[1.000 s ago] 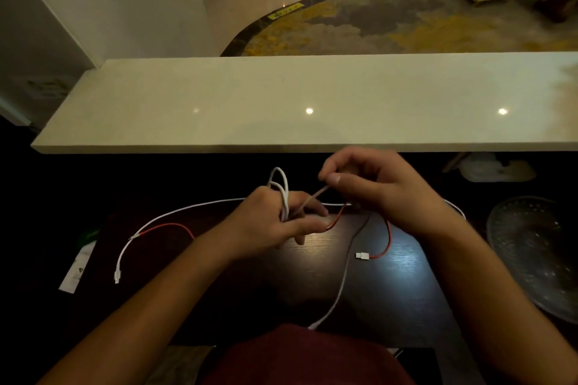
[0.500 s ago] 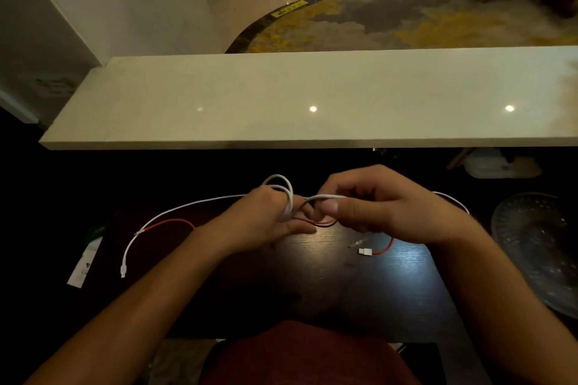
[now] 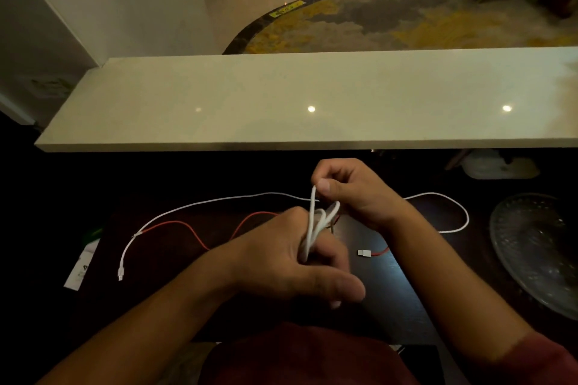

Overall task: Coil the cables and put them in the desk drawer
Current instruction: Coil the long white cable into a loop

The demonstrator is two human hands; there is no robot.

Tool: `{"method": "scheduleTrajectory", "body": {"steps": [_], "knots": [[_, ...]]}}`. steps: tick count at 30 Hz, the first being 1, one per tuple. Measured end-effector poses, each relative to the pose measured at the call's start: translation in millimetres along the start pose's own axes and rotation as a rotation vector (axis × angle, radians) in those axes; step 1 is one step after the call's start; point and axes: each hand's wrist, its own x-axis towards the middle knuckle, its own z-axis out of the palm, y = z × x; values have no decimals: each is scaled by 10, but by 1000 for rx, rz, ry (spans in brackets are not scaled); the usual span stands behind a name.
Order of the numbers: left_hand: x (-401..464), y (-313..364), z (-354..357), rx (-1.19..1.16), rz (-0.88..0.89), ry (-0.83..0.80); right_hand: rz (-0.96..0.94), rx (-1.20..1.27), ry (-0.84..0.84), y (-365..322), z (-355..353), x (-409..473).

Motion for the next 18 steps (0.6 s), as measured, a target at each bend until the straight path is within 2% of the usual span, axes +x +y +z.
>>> {"method": "scheduleTrajectory", "body": {"steps": [3, 5, 11, 18], "knots": [[16, -24, -38, 66, 66, 162, 2, 128, 54, 121, -25, 17], [34, -55, -32, 107, 71, 213, -20, 205, 114, 144, -63, 4], [92, -355, 133, -202, -6, 290, -134, 351, 242, 42, -207, 14], [101, -522, 243, -110, -45, 221, -192, 314, 331, -38, -272, 22]]}}
